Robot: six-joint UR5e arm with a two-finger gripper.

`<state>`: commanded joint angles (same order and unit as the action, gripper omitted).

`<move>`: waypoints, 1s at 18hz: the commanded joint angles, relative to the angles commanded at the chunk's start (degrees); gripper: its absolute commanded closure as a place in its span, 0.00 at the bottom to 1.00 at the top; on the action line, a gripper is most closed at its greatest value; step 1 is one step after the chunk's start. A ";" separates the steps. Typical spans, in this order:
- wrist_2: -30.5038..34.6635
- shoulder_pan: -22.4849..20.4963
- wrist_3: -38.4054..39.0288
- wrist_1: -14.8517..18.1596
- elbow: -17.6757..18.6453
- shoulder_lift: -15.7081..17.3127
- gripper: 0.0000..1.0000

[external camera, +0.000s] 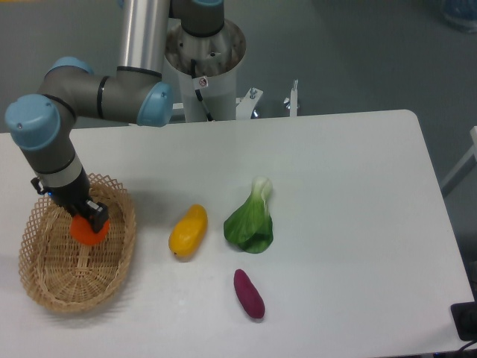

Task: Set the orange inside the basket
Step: 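Lower the orange into the basket and open the gripper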

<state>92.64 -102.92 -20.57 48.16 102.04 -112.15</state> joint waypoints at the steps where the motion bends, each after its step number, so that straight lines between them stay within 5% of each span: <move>1: 0.00 0.00 0.00 0.09 0.00 0.00 0.46; 15: -1.05 0.35 0.00 -0.17 -0.88 -2.11 0.42; 16: -1.05 0.35 0.00 -0.09 -0.88 -2.11 0.37; 18: -0.97 0.35 0.26 -0.18 -1.40 -2.02 0.07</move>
<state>91.67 -102.57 -20.31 47.99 100.64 -114.17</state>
